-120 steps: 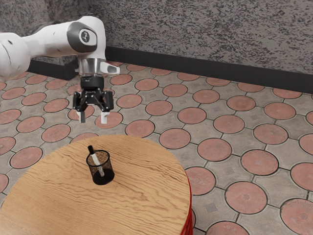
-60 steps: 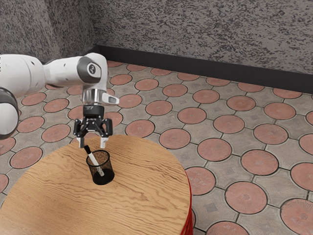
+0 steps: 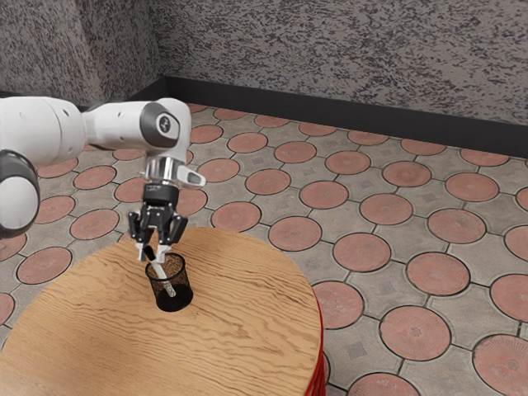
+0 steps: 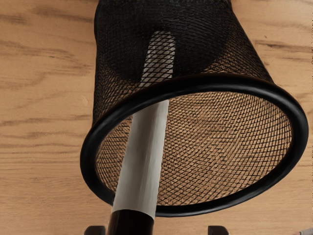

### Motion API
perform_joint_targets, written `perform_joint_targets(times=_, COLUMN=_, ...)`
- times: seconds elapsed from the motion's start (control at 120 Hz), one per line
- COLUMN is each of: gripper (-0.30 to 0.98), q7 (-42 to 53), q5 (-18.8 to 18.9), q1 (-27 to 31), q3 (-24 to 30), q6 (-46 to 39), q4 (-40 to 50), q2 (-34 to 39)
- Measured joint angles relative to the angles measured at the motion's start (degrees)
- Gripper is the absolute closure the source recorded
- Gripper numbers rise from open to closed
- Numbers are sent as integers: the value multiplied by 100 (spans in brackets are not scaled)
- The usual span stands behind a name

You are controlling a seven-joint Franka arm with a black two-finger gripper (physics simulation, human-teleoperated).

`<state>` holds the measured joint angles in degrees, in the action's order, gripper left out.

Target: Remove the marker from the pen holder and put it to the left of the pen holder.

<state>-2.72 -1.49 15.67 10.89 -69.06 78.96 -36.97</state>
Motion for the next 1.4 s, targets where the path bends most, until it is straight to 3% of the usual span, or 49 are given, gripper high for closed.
perform_joint_targets(times=0.317, gripper=66, q7=-21, q5=5, q1=-108, q3=60, q6=158, q4=-68, q2=-61)
perform_joint_targets(times=0.667, gripper=67, q7=-35, q5=4, q1=-169, q3=45, q6=169, q4=-22, q2=19)
perform_joint_targets(times=0.908, gripper=68, q7=-25, q5=-181, q1=-106, q3=57, q6=-125, q4=1026, q2=1646)
perform_joint_targets(times=1.133, gripper=74, q7=19, q5=-264, q1=78, q3=0, q6=-284, q4=982, q2=2080)
perform_joint_targets(times=1.233, gripper=75, q7=38, q5=-269, q1=193, q3=-13, q6=-321, q4=712, q2=2004)
perform_joint_targets(times=1.4, gripper=76, q7=72, q5=-247, q1=588, q3=-10, q6=-401, q4=-190, q2=919)
